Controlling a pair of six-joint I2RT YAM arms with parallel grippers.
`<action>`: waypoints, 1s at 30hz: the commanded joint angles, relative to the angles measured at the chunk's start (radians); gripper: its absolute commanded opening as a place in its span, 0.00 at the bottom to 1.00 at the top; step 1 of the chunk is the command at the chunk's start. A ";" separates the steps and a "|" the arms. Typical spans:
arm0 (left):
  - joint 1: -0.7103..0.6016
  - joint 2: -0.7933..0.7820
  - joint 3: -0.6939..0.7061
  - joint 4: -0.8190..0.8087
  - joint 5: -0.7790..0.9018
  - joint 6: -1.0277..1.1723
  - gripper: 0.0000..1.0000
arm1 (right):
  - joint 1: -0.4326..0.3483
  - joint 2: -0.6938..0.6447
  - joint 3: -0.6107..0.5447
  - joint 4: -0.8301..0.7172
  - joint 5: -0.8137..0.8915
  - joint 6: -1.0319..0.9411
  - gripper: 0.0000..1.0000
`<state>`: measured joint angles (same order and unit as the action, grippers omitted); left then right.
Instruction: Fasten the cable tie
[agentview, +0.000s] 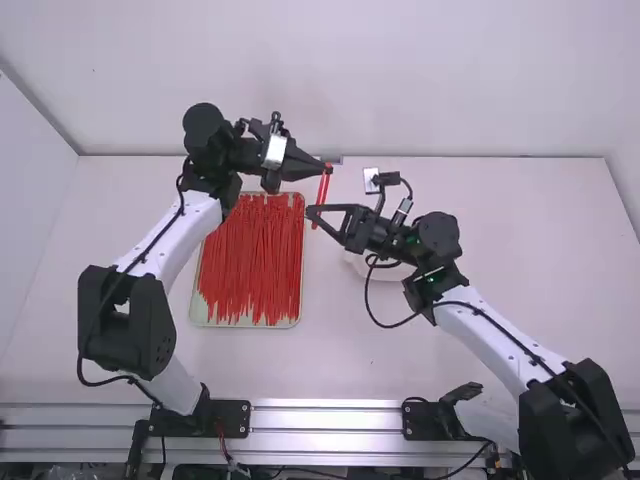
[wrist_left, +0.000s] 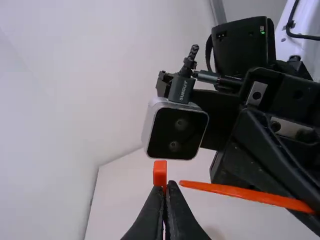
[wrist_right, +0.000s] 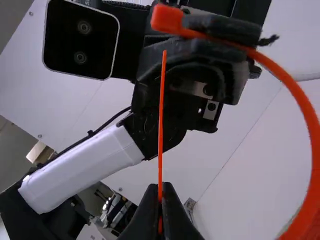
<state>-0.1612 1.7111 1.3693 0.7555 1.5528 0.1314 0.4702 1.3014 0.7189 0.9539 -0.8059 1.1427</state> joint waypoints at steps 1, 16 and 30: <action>-0.001 -0.002 -0.003 0.013 0.014 -0.032 0.01 | -0.001 0.002 0.021 0.003 -0.008 -0.003 0.00; 0.014 -0.002 -0.042 0.073 0.014 -0.034 0.02 | -0.015 0.002 0.021 0.003 0.000 -0.002 0.00; 0.011 -0.002 -0.045 0.216 0.013 -0.152 0.02 | -0.015 0.002 0.021 0.003 -0.001 -0.002 0.00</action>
<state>-0.1505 1.7111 1.3254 0.9524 1.5528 0.0376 0.4515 1.3014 0.7189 0.9539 -0.8051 1.1404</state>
